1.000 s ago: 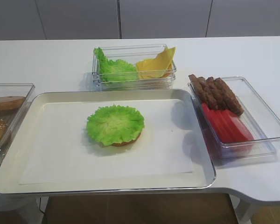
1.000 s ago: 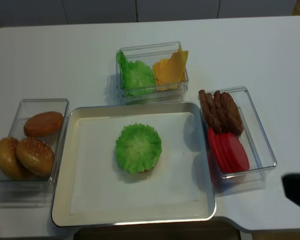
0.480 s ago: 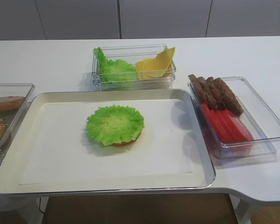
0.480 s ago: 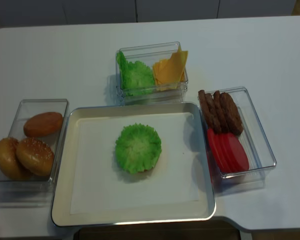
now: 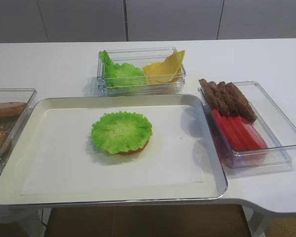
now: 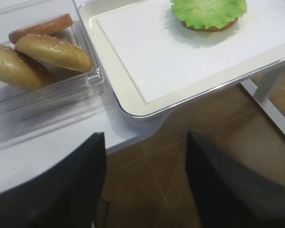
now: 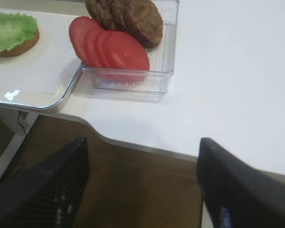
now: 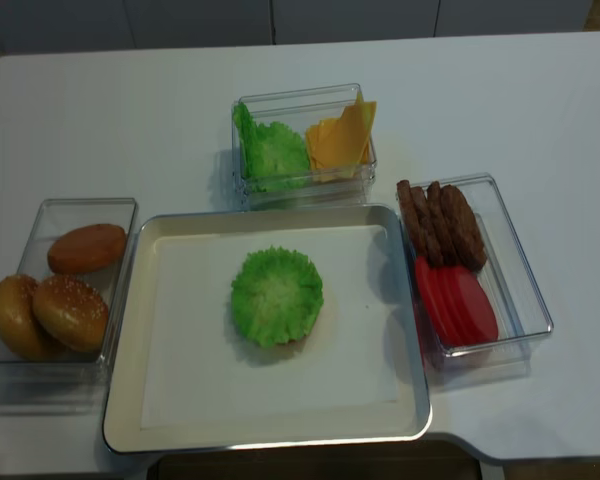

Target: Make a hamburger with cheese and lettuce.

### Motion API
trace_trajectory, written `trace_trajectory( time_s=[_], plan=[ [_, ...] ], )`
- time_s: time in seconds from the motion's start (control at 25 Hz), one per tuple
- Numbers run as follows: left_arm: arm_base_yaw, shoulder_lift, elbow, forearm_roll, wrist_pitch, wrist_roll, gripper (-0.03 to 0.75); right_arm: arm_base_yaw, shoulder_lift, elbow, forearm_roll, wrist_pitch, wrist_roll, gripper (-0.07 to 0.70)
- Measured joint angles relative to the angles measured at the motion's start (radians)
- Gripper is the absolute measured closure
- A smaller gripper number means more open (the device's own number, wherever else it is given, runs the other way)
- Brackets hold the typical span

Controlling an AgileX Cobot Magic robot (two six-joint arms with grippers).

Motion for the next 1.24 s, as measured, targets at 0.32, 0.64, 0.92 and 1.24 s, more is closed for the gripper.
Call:
trace_trajectory(
  time_s=[0.32, 0.64, 0.92, 1.24],
  plan=[
    [0.000, 0.000, 0.000, 0.000, 0.000, 0.000, 0.312, -0.198, -0.012, 0.048, 0.102, -0.091, -0.101, 0.077],
    [0.000, 0.000, 0.000, 0.000, 0.000, 0.000, 0.312, -0.293, -0.012, 0.090, 0.223, -0.110, -0.202, 0.077],
    [0.000, 0.000, 0.000, 0.000, 0.000, 0.000, 0.312, -0.293, -0.012, 0.090, 0.225, -0.110, -0.209, 0.077],
    [0.000, 0.000, 0.000, 0.000, 0.000, 0.000, 0.312, -0.293, -0.012, 0.090, 0.225, -0.110, -0.209, 0.077]
  ],
)
